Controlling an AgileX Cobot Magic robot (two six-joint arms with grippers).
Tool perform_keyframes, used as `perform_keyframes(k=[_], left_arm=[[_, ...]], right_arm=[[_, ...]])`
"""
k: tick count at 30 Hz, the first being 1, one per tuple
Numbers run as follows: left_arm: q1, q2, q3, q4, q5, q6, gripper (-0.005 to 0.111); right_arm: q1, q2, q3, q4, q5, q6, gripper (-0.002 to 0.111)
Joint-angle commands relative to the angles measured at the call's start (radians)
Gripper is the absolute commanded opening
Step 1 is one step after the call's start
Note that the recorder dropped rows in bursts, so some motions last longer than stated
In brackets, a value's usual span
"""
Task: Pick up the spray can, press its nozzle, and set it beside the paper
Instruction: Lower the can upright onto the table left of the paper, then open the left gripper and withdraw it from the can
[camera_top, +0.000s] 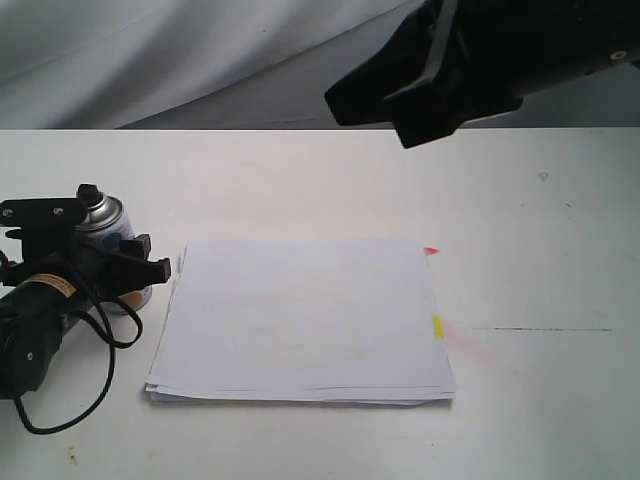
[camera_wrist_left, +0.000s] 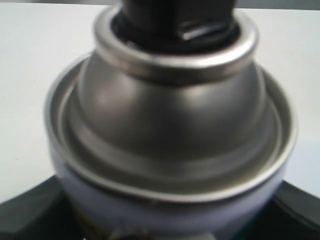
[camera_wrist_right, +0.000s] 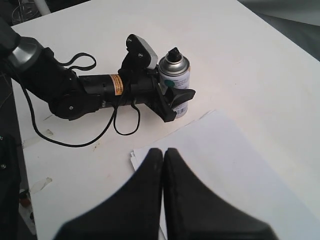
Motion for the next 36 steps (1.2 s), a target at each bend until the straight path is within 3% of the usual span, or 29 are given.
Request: perform_keyframes(k=[1, 5, 8, 10, 11, 19, 28, 32, 36], left_arm=[[0.004, -0.007, 0.001, 0.005, -0.040, -0.009, 0.000], [0.004, -0.007, 0.001, 0.005, -0.033, -0.009, 0.007], [0.004, -0.007, 0.001, 0.006, -0.033, -0.007, 0.054], [0.004, -0.007, 0.001, -0.034, -0.037, -0.007, 0.073], [0.004, -0.007, 0.001, -0.052, -0.037, -0.004, 0.077], [0.002, -0.077, 0.017, -0.062, -0.010, 0.055, 0.078], [0.002, -0.473, 0.173, -0.065, 0.007, 0.108, 0.078], [0.002, -0.755, 0.212, -0.060, 0.188, 0.097, 0.076], [0.002, -1.062, 0.212, -0.054, 0.432, 0.077, 0.064]], right_arm=[[-0.001, -0.006, 0.004, -0.001, -0.003, -0.005, 0.000], [-0.001, -0.006, 0.004, -0.001, -0.003, -0.005, 0.000], [-0.001, -0.006, 0.004, -0.001, -0.003, -0.005, 0.000], [-0.001, -0.006, 0.004, -0.001, -0.007, -0.005, 0.000], [-0.001, -0.006, 0.004, -0.001, -0.007, -0.005, 0.000], [-0.001, -0.012, 0.004, -0.001, -0.006, -0.005, 0.000], [-0.001, -0.152, 0.004, -0.026, -0.032, 0.024, 0.000], [-0.001, -0.279, 0.006, -0.090, -0.024, 0.131, 0.000], [-0.001, -0.426, 0.011, -0.139, 0.017, 0.202, 0.000]])
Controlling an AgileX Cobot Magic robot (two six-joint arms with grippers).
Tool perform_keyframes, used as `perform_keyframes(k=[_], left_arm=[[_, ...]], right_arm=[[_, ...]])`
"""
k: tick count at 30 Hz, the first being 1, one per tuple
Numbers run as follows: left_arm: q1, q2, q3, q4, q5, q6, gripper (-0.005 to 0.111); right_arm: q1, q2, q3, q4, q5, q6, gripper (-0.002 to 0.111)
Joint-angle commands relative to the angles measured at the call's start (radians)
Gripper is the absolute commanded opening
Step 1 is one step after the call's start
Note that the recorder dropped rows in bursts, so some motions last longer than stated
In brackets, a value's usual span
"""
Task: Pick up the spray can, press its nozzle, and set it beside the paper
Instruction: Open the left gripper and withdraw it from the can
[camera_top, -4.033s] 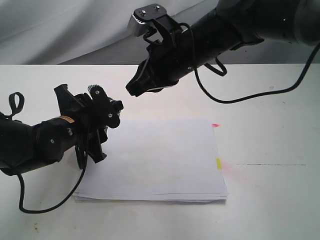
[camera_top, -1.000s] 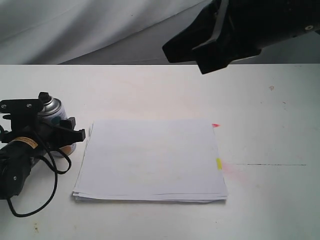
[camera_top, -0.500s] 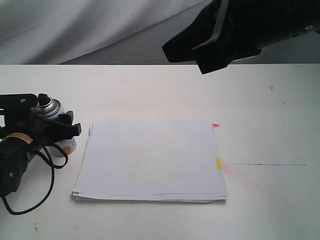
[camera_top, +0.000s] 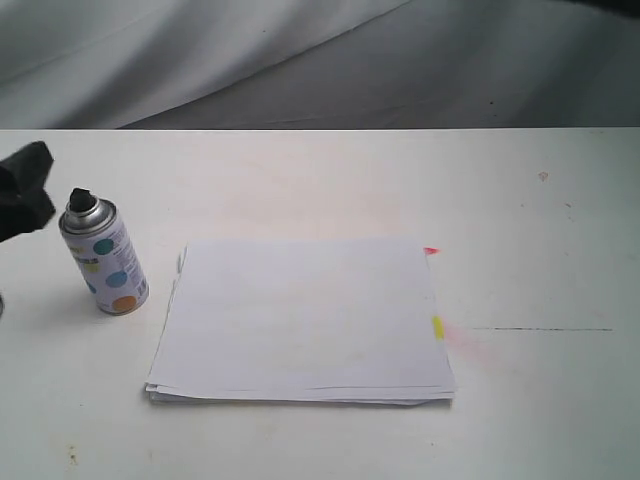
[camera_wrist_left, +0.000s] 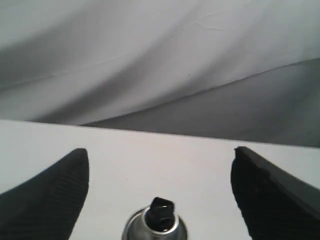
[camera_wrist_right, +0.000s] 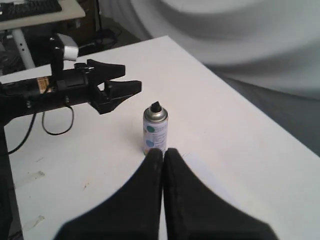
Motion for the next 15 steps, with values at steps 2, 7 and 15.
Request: perform_keyframes(k=[2, 7, 15], left_arm=[[0.002, -0.406, 0.011, 0.005, 0.286, -0.081, 0.061], [0.002, -0.759, 0.011, 0.065, 0.424, -0.158, 0.061], [0.002, -1.112, 0.011, 0.065, 0.620, -0.160, 0.056]], right_arm=[[-0.001, -0.213, 0.007, -0.072, 0.077, 0.117, 0.000], [-0.001, -0.411, 0.007, -0.143, 0.148, 0.200, 0.000], [-0.001, -0.772, 0.233, -0.172, 0.132, 0.253, 0.000]])
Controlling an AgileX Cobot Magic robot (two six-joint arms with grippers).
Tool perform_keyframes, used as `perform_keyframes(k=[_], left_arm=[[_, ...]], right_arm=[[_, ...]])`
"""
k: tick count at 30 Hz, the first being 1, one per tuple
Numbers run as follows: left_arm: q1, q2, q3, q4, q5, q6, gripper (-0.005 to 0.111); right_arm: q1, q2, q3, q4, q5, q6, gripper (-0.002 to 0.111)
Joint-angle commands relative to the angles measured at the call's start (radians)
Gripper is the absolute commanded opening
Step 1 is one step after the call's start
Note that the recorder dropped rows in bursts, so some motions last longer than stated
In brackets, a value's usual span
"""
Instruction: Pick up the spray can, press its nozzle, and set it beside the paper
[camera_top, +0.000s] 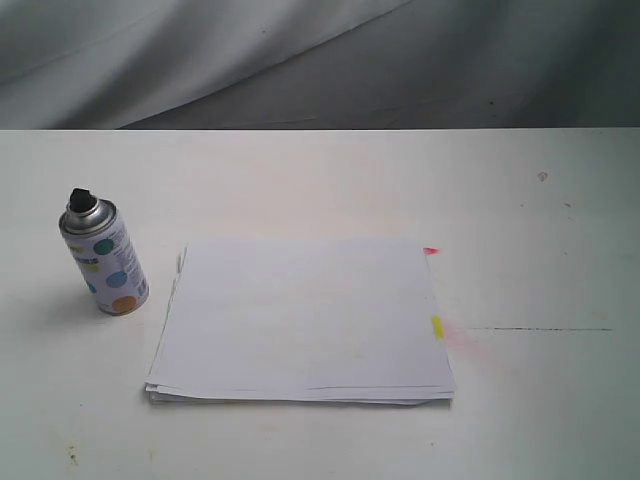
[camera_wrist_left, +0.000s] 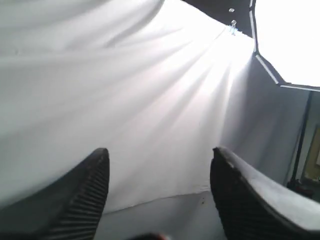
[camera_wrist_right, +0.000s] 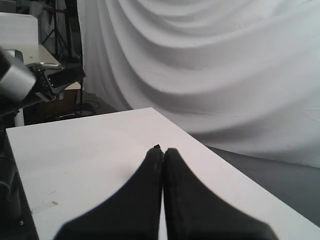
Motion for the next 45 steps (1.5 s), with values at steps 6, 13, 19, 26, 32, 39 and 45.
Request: perform_keyframes(k=[6, 13, 19, 26, 32, 39, 45], left_arm=[[0.002, -0.147, 0.005, 0.005, 0.220, -0.013, 0.056], [0.002, -0.147, 0.005, -0.040, 0.340, -0.011, 0.041], [0.002, -0.147, 0.005, -0.040, 0.340, -0.011, 0.004], [0.002, -0.147, 0.005, -0.033, 0.320, -0.007, 0.000], [0.002, -0.147, 0.005, -0.033, 0.319, -0.007, 0.000], [0.002, -0.147, 0.005, -0.033, 0.319, -0.007, 0.000], [0.002, -0.147, 0.005, -0.033, 0.319, -0.007, 0.000]], right_arm=[[-0.001, -0.363, 0.353, -0.118, -0.096, 0.091, 0.000], [-0.001, -0.371, 0.592, -0.079, -0.285, 0.107, 0.000], [-0.001, -0.371, 0.778, -0.079, -0.701, 0.107, 0.000], [-0.001, -0.371, 0.923, -0.079, -0.952, 0.107, 0.000], [-0.001, -0.371, 0.951, -0.079, -0.954, 0.107, 0.000], [-0.001, -0.371, 0.951, -0.079, -0.954, 0.107, 0.000], [-0.001, -0.371, 0.951, -0.079, -0.954, 0.107, 0.000]])
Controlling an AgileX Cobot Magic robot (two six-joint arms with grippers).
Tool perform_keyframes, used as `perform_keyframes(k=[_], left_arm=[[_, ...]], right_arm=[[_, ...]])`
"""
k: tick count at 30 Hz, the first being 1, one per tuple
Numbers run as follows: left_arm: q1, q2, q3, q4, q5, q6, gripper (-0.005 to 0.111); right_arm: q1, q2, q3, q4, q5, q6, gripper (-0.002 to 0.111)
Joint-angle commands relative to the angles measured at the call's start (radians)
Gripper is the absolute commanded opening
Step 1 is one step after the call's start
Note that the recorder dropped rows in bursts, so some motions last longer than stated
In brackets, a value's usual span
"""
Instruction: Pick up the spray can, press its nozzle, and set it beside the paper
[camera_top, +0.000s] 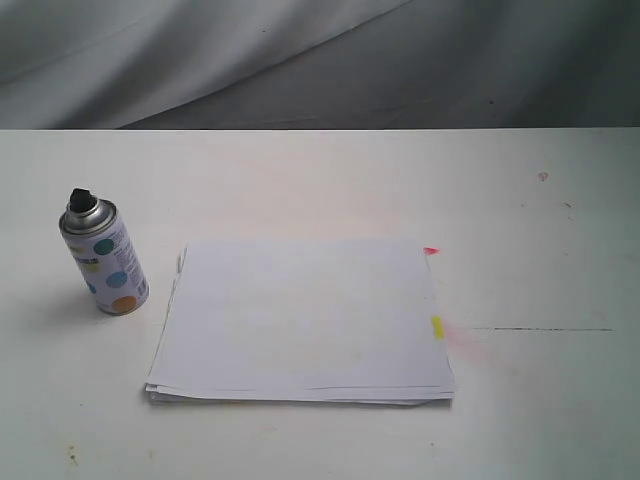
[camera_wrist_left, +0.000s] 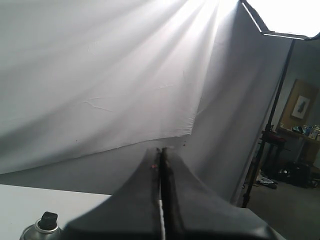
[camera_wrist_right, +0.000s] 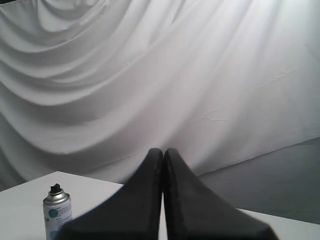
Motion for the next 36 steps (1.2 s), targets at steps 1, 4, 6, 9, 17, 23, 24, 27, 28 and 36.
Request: perform_keyframes(k=[1, 4, 6, 9, 17, 23, 24, 27, 28, 36], left_arm=[[0.002, -0.003, 0.005, -0.004, -0.015, 0.001, 0.000], [0.002, -0.003, 0.005, -0.004, -0.015, 0.001, 0.000], [0.002, -0.003, 0.005, -0.004, -0.015, 0.001, 0.000], [0.002, -0.003, 0.005, -0.004, -0.015, 0.001, 0.000], [0.002, -0.003, 0.005, -0.004, -0.015, 0.001, 0.000], [0.002, -0.003, 0.005, -0.004, -0.017, 0.001, 0.000], [0.002, -0.003, 0.005, -0.004, -0.017, 0.001, 0.000], [0.002, -0.003, 0.005, -0.004, -0.014, 0.001, 0.000], [0.002, -0.003, 0.005, -0.004, -0.014, 0.003, 0.000], [0.002, -0.003, 0.131, 0.236, 0.057, 0.105, 0.000]], right_arm=[[-0.001, -0.002, 0.004, 0.001, -0.009, 0.003, 0.000], [-0.001, -0.002, 0.004, 0.001, -0.009, 0.003, 0.000], [-0.001, -0.002, 0.004, 0.001, -0.009, 0.003, 0.000], [-0.001, -0.002, 0.029, 0.001, -0.005, 0.003, 0.000], [-0.001, -0.002, 0.202, -0.120, 0.094, 0.003, 0.000], [-0.001, -0.002, 0.202, -0.114, 0.084, 0.003, 0.000], [-0.001, -0.002, 0.202, -0.114, 0.068, 0.003, 0.000], [-0.001, -0.002, 0.202, -0.112, 0.058, 0.003, 0.000], [-0.001, -0.002, 0.202, -0.112, 0.058, 0.003, 0.000], [-0.001, -0.002, 0.202, -0.106, 0.058, 0.003, 0.000]])
